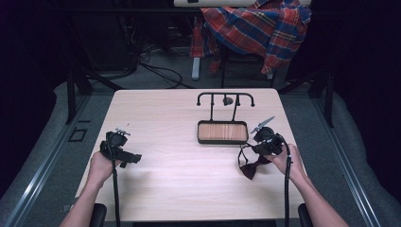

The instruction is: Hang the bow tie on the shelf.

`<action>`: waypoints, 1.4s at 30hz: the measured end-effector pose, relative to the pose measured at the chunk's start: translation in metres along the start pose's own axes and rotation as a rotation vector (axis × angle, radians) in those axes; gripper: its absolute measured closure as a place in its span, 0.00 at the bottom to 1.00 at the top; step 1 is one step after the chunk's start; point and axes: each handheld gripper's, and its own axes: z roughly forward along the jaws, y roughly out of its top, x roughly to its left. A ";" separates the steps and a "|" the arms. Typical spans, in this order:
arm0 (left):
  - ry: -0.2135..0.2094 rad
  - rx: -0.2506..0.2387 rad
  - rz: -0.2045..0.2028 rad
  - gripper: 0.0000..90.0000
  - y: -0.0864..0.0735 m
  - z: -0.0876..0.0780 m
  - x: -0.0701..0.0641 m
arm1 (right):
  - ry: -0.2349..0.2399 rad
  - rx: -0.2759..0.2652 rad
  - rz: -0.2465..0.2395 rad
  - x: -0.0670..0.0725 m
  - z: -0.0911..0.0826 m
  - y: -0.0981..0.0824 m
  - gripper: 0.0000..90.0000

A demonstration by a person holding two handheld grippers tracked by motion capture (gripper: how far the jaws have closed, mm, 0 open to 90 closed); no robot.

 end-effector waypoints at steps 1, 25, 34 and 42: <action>0.000 0.000 0.000 0.02 0.000 0.000 0.000 | 0.000 0.000 0.000 0.000 0.000 0.000 0.98; -0.014 0.011 0.009 0.02 0.001 0.003 -0.001 | -0.089 -0.122 -0.021 0.003 -0.026 0.010 0.98; -0.012 0.011 0.016 0.02 0.001 0.003 -0.002 | -0.145 -0.161 -0.046 0.003 -0.037 0.018 0.98; -0.012 0.008 0.018 0.02 0.002 0.003 -0.002 | -0.167 -0.190 -0.041 0.001 -0.044 0.021 0.98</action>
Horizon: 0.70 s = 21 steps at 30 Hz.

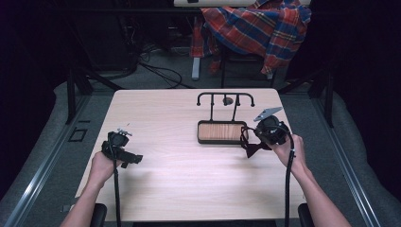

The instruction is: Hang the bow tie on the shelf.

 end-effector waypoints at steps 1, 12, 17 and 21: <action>0.000 0.000 0.000 0.02 0.000 0.000 0.000 | 0.000 0.000 0.000 0.000 0.000 0.000 0.98; -0.004 -0.002 -0.001 0.02 0.000 0.000 0.000 | -0.023 -0.044 0.020 -0.007 -0.005 0.007 0.98; -0.005 -0.002 0.001 0.02 0.000 0.000 0.000 | -0.033 -0.049 0.005 -0.007 -0.006 0.013 0.98; -0.005 0.000 0.002 0.02 0.000 0.000 0.000 | -0.031 -0.065 0.009 -0.008 -0.008 0.016 0.98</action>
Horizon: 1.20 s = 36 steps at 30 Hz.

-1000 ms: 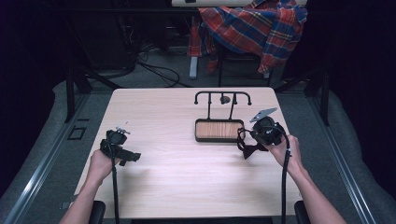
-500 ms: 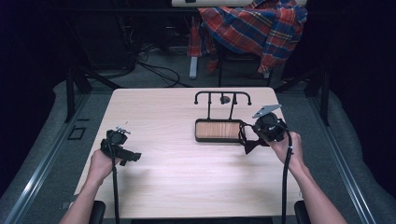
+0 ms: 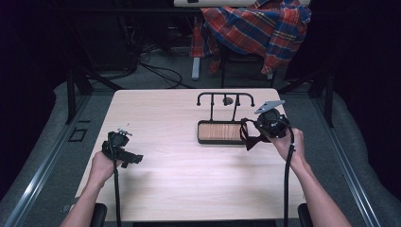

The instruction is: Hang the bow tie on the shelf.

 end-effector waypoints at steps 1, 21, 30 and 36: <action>0.000 0.000 0.000 0.02 0.000 0.000 0.000 | -0.003 -0.001 0.002 0.000 -0.001 0.001 0.98; 0.000 0.003 -0.001 0.02 0.000 0.001 0.000 | -0.044 -0.057 0.035 -0.017 -0.010 0.011 0.98; -0.001 0.006 -0.001 0.02 0.000 0.001 0.000 | -0.048 -0.091 0.056 -0.022 -0.012 0.017 0.98; -0.001 0.008 -0.001 0.02 0.000 0.001 0.000 | -0.056 -0.102 0.066 -0.024 -0.012 0.022 0.98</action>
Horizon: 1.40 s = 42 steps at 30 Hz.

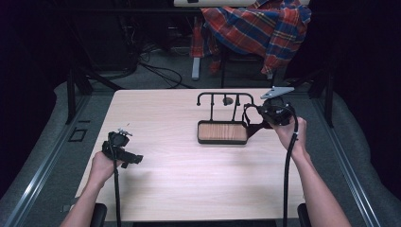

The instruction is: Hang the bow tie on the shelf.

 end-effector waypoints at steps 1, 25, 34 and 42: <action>0.000 0.000 0.000 0.02 0.000 0.000 0.000 | -0.006 0.003 -0.005 0.000 0.000 0.001 0.98; 0.005 0.006 0.003 0.03 0.000 0.001 0.000 | -0.074 0.028 0.080 -0.022 0.027 0.006 0.98; 0.005 0.008 0.004 0.03 0.000 0.001 0.000 | -0.074 0.022 0.111 -0.026 0.032 0.007 0.98; 0.006 0.008 0.007 0.03 0.000 0.001 0.000 | -0.066 0.051 0.133 -0.029 0.046 0.004 0.98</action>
